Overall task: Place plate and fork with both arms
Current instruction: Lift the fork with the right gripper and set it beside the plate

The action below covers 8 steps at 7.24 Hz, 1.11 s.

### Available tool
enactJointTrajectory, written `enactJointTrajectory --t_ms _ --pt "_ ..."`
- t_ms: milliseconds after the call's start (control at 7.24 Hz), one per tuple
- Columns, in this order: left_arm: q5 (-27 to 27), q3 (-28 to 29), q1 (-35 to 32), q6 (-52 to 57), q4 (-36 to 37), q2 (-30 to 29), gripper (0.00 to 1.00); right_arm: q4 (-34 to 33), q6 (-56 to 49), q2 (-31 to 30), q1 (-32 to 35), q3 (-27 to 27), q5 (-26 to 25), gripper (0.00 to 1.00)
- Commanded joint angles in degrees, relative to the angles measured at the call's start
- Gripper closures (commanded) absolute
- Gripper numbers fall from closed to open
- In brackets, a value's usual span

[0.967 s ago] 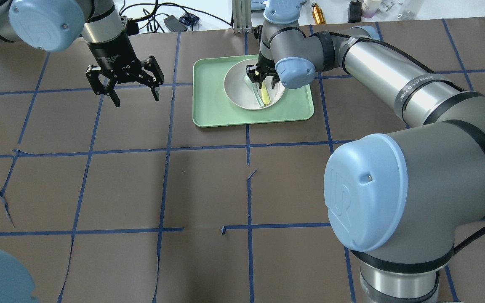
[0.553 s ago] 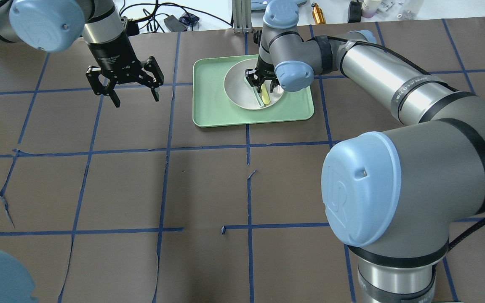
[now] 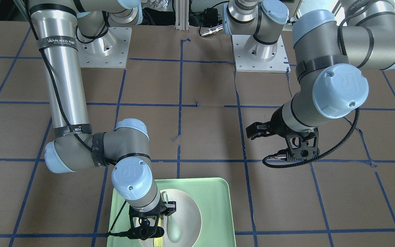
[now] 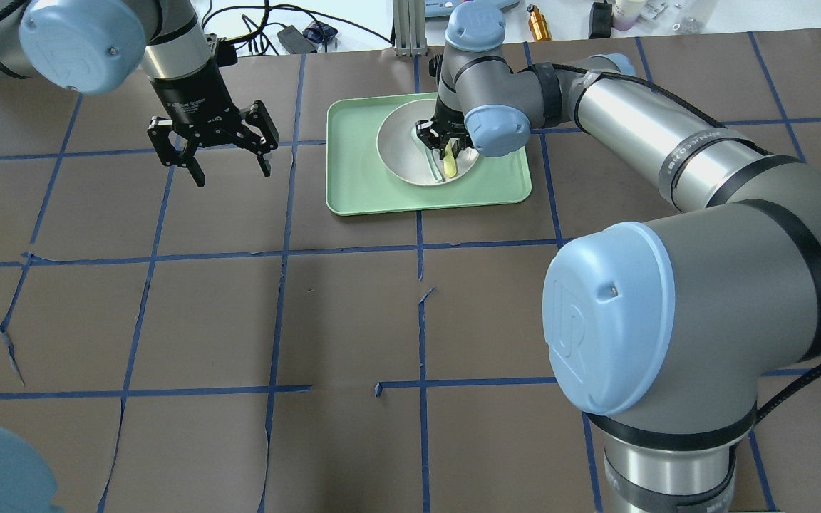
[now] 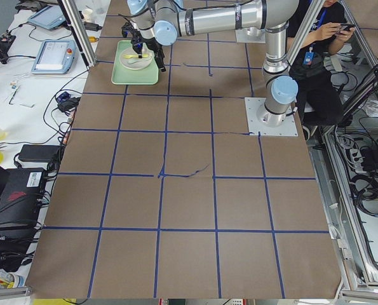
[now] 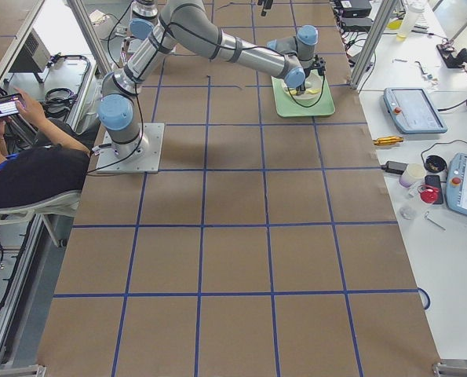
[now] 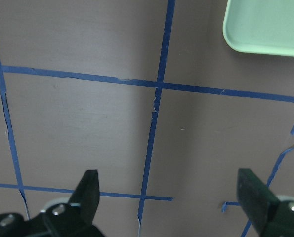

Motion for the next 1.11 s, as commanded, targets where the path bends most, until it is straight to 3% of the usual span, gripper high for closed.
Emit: enactJointTrajectory --t_ms 0,276,553,967 --pt "0.0 -0.5 0.0 0.1 1.5 0.1 0.00 0.2 0.6 -1.9 -0.1 0.0 -0.5 1.00" --pt "-0.1 -0.5 0.1 0.1 1.6 0.2 0.00 0.6 2.5 -6.1 -0.1 -0.1 -1.0 1.00" --pt "0.0 -0.4 0.1 0.2 2.0 0.3 0.00 0.6 0.1 -6.5 -2.9 1.1 -1.0 1.00" --pt "-0.1 -0.5 0.1 0.0 2.1 0.3 0.00 0.7 -10.3 -5.7 -7.2 4.5 0.2 1.00"
